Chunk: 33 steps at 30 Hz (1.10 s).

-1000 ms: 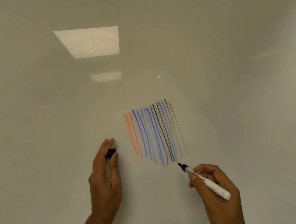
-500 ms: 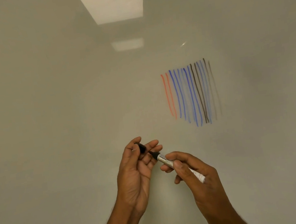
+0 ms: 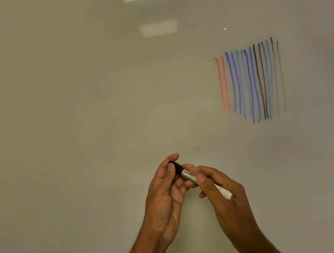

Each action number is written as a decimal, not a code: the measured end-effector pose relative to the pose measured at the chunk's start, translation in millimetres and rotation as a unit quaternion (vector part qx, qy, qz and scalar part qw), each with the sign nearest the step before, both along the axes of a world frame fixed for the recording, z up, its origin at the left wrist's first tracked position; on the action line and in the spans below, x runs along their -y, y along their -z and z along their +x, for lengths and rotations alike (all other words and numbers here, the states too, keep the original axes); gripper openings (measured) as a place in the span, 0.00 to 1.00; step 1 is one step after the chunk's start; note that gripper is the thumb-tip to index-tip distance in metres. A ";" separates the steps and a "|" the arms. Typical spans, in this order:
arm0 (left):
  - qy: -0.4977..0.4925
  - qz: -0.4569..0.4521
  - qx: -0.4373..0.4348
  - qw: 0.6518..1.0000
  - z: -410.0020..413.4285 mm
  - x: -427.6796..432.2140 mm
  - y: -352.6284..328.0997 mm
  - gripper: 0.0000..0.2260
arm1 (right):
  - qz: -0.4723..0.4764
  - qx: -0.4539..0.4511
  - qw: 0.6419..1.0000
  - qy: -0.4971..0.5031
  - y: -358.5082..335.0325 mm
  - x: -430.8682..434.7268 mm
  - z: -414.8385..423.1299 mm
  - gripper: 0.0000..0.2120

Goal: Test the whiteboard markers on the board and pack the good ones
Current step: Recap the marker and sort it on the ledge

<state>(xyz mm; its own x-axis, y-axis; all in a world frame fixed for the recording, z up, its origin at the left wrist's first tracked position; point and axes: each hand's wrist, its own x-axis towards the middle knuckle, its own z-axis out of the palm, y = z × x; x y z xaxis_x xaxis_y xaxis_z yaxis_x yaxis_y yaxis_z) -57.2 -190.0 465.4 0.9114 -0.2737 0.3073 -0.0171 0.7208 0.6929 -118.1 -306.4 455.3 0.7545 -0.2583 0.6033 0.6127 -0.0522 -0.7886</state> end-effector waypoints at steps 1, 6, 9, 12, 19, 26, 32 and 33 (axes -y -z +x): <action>0.002 -0.008 -0.007 1.000 0.1 -3.1 2.6 0.13 | -0.003 -0.002 1.000 0.000 1.6 -3.9 1.2 0.14; -0.011 -0.019 -0.044 0.999 3.6 -20.0 20.1 0.12 | -0.005 -0.022 1.000 0.007 12.9 -22.1 7.0 0.14; -0.024 -0.018 -0.055 0.998 6.5 -31.6 34.9 0.13 | -0.009 -0.041 0.999 0.010 25.5 -34.8 10.9 0.13; -0.035 -0.016 -0.061 0.997 8.0 -44.7 48.6 0.14 | -0.013 -0.058 0.998 0.006 38.7 -47.1 16.4 0.14; -0.033 0.032 -0.066 0.997 15.2 -78.7 80.3 0.12 | -0.021 -0.093 0.993 -0.066 66.8 -63.9 22.1 0.08; -0.096 0.209 -0.073 0.970 15.3 -119.4 153.2 0.12 | -0.144 -0.172 0.974 -0.027 152.6 -57.3 23.8 0.05; -0.118 0.361 -0.111 0.918 9.4 -137.4 237.5 0.11 | -0.277 -0.260 0.925 0.017 256.3 -61.3 34.4 0.05; -0.126 0.387 -0.119 0.905 8.7 -140.4 253.6 0.12 | -0.293 -0.270 0.917 0.032 272.7 -61.3 36.3 0.05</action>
<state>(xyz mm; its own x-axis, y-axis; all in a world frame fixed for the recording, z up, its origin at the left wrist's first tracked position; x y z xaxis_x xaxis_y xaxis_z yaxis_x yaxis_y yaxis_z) -48.5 -49.5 211.8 0.9902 -0.0967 -0.1007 0.1022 0.0106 0.9947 -81.8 -245.1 182.5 0.9785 -0.0638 0.1962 0.1225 -0.5858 -0.8012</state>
